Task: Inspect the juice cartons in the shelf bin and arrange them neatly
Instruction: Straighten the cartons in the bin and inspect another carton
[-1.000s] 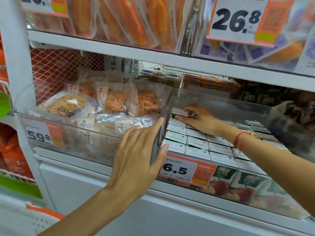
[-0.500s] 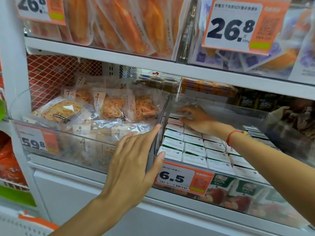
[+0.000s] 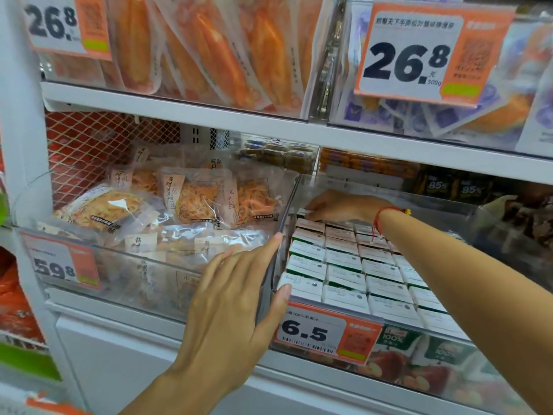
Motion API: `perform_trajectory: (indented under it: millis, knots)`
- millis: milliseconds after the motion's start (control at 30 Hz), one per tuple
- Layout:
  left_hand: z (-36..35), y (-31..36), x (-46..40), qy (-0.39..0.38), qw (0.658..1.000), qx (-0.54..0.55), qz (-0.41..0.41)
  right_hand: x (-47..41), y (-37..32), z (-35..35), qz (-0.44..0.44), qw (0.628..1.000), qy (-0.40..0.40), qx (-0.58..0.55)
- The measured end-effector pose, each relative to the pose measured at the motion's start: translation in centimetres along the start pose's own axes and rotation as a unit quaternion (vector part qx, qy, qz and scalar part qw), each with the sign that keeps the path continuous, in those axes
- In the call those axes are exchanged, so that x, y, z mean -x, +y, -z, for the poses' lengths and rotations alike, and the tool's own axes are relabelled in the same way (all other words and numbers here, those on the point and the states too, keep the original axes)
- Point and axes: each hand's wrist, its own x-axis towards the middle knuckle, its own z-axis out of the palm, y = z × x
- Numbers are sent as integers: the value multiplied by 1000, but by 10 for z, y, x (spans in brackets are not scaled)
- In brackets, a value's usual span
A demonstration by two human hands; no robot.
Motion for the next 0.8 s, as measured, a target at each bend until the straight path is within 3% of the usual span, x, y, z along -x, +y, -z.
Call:
perform_trajectory:
  millis: [100, 167, 300, 533, 700, 800]
  knots:
    - [1, 0, 0, -2, 1000, -8, 3, 4, 1, -7, 35, 999, 40, 13]
    - [2, 0, 0, -7, 1000, -13, 4, 12, 0, -8, 69, 991, 111, 20]
    - [6, 1, 1, -17, 1000, -21, 7, 40, -7, -2, 116, 959, 251, 64]
    - [24, 9, -3, -81, 994, -54, 39, 144, -32, -9, 192, 903, 383, 12]
    - [46, 32, -5, -85, 992, -9, 91, 231, -60, -28, 189, 888, 383, -172]
    - [57, 67, -4, -79, 976, 132, 154, 272, -79, -46, 164, 864, 349, -323]
